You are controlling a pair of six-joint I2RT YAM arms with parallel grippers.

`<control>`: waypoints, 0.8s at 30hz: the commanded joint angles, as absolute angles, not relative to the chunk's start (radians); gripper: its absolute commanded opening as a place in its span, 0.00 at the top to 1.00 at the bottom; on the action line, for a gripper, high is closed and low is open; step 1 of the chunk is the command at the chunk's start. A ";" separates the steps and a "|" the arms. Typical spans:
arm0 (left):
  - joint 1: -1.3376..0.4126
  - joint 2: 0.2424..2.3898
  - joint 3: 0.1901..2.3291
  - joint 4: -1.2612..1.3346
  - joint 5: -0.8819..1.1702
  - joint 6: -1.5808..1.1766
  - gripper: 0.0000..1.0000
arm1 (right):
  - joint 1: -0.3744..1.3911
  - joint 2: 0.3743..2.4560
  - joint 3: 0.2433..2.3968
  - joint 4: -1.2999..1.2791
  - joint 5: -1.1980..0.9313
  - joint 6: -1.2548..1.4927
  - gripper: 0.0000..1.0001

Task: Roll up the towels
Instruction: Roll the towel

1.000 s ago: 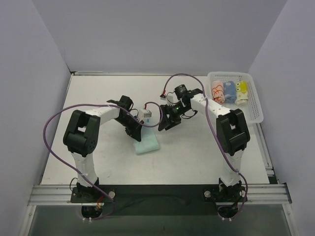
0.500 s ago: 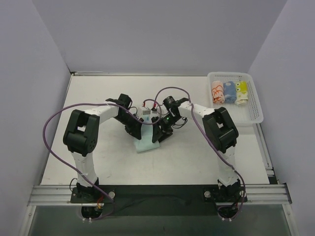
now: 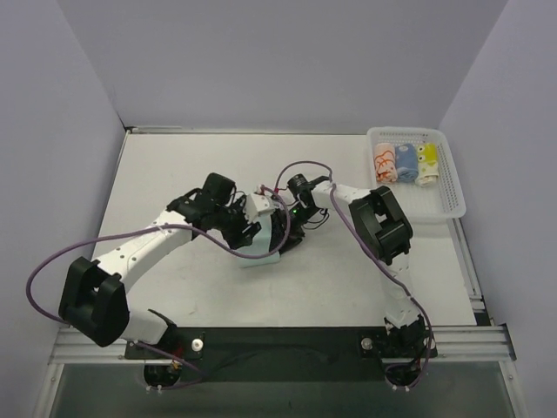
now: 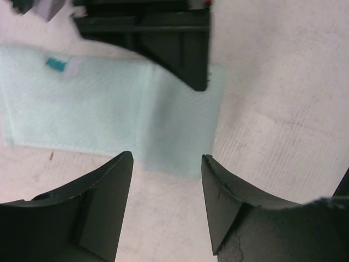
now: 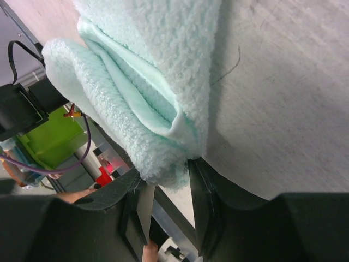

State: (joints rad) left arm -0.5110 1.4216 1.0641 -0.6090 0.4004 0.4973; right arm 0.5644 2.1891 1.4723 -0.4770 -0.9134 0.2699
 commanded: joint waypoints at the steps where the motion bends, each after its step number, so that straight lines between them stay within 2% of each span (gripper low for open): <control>1: -0.647 1.391 0.990 -0.539 0.240 0.554 0.36 | 0.571 2.206 1.505 -0.495 -0.940 0.307 0.68; 5: -0.806 1.405 0.948 -0.459 0.125 0.609 0.36 | 0.568 2.212 1.503 -0.492 -0.948 0.319 0.68; 15: -0.865 1.589 0.948 -0.428 0.028 0.637 0.37 | 0.558 2.221 1.505 -0.491 -0.979 0.339 0.69; 18: -0.864 1.637 0.936 -0.414 0.008 0.650 0.42 | 0.554 2.226 1.506 -0.491 -0.986 0.342 0.69; 20: -0.864 1.644 0.919 -0.394 -0.029 0.655 0.50 | 0.548 2.220 1.505 -0.489 -0.996 0.348 0.70; 22: -0.856 1.648 0.917 -0.397 -0.011 0.657 0.58 | 0.538 2.211 1.502 -0.489 -0.997 0.342 0.70; 23: -0.845 1.644 0.919 -0.417 0.000 0.658 0.69 | 0.532 2.194 1.496 -0.488 -0.999 0.338 0.70; 24: -0.838 1.640 0.926 -0.435 0.087 0.664 0.73 | 0.526 2.183 1.491 -0.488 -0.996 0.331 0.69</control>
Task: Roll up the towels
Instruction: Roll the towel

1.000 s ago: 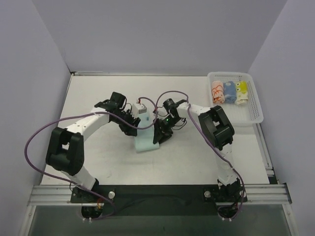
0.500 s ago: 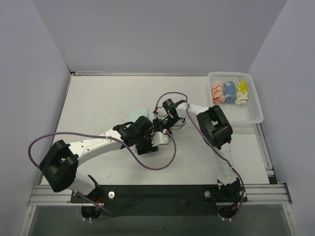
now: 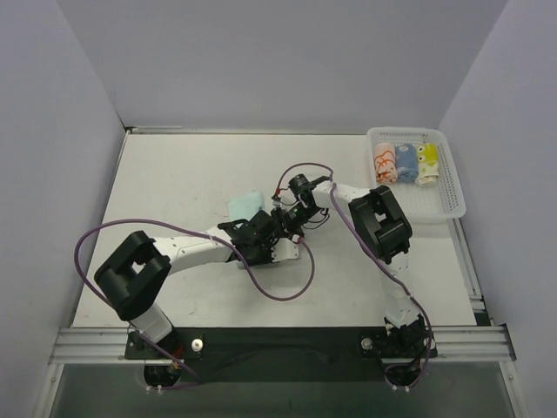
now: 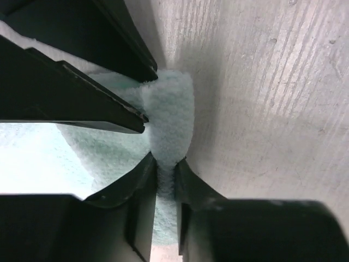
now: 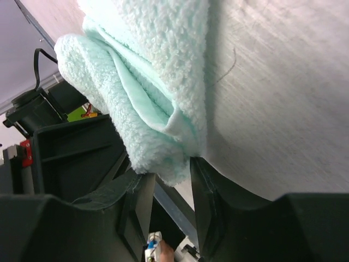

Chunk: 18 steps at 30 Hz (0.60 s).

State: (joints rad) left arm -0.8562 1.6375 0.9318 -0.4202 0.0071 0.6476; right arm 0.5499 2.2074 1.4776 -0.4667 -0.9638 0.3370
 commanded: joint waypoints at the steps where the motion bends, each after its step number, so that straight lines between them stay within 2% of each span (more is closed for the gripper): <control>1: -0.830 1.640 0.934 -0.454 0.121 0.667 0.76 | 0.517 2.157 1.490 -0.489 -0.996 0.321 0.66; 2: -0.813 1.641 0.946 -0.506 0.161 0.675 0.83 | 0.485 2.143 1.482 -0.494 -0.993 0.315 0.64; 4: -0.790 1.667 1.003 -0.586 0.295 0.698 0.90 | 0.444 2.085 1.474 -0.495 -0.982 0.296 0.56; 6: -0.735 1.705 1.066 -0.705 0.395 0.736 0.93 | 0.370 2.033 1.459 -0.500 -0.953 0.241 0.51; 7: -0.718 1.724 1.090 -0.772 0.463 0.744 0.93 | 0.348 1.982 1.456 -0.503 -0.940 0.217 0.45; 10: -0.651 1.816 1.199 -0.929 0.585 0.794 0.95 | 0.264 1.872 1.450 -0.540 -0.905 0.114 0.38; 18: -0.526 2.112 1.517 -1.276 0.822 0.905 0.93 | 0.236 1.498 1.267 -0.581 -0.740 -0.201 0.32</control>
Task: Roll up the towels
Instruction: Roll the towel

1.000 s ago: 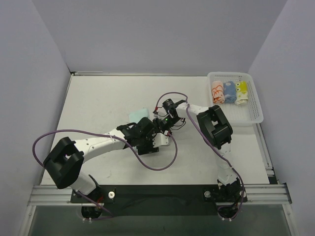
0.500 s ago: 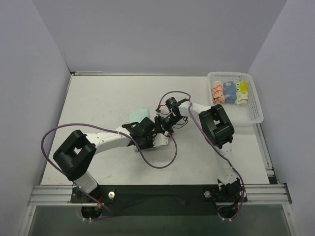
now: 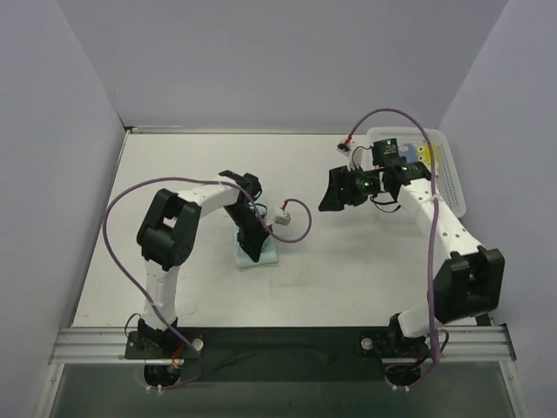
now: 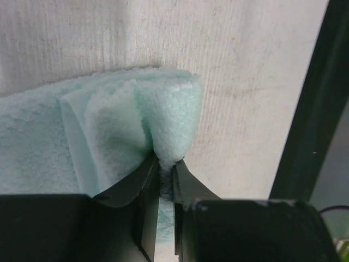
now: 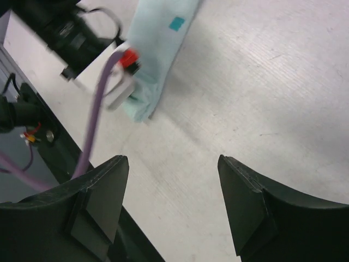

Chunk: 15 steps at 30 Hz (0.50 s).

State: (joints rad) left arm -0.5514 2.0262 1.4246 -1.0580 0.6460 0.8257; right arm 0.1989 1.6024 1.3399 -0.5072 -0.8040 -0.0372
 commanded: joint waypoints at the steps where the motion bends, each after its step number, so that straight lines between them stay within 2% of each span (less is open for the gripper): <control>1: -0.511 2.137 1.540 -1.311 0.839 0.914 0.93 | 0.238 1.420 1.215 -0.575 -0.730 -0.210 0.32; 6: -0.483 2.324 1.719 -1.452 0.910 0.980 0.92 | 0.345 1.175 1.077 -0.557 -0.663 -0.310 0.30; 7: -0.480 2.348 1.745 -1.506 0.917 0.995 0.92 | 0.441 1.129 1.056 -0.557 -0.617 -0.355 0.30; 13: -0.479 2.422 1.753 -1.552 0.894 1.043 0.92 | 0.681 1.149 1.022 -0.516 -0.514 -0.495 0.33; 15: -0.479 2.424 1.740 -1.559 0.893 1.069 0.92 | 0.784 1.184 1.016 -0.502 -0.422 -0.584 0.35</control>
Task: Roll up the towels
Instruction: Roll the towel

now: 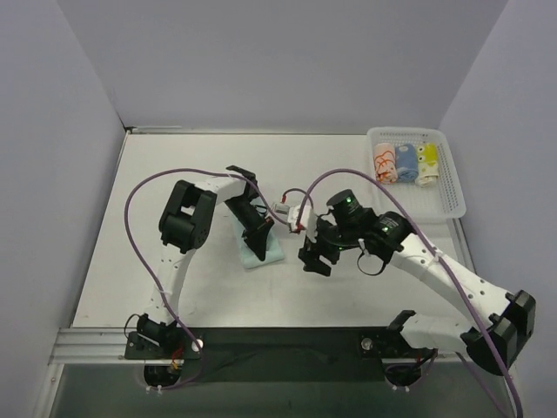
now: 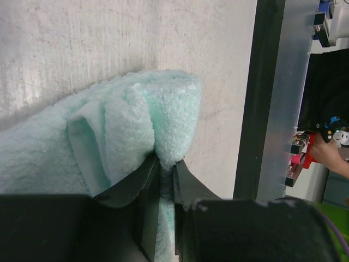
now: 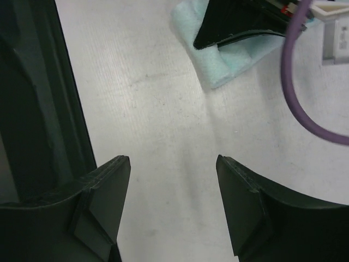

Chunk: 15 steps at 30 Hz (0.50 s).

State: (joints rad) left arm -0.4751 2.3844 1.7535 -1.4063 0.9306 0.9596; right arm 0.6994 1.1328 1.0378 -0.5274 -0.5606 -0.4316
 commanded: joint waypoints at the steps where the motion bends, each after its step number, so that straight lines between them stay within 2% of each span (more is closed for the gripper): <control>1: -0.479 2.428 1.730 -1.563 0.890 1.075 0.92 | 0.816 1.234 1.019 -0.482 -0.395 -0.607 0.36; 5: -0.476 2.448 1.726 -1.583 0.882 1.109 0.91 | 0.890 1.396 1.058 -0.393 -0.354 -0.646 0.38; 6: -0.476 2.448 1.720 -1.583 0.879 1.114 0.91 | 0.938 1.431 1.063 -0.362 -0.272 -0.659 0.39; 9: -0.471 2.454 1.703 -1.582 0.873 1.123 0.91 | 0.983 1.590 1.097 -0.256 -0.209 -0.661 0.43; 15: -0.442 2.459 1.672 -1.582 0.825 1.140 0.91 | 1.006 1.673 1.103 -0.107 -0.219 -0.703 0.43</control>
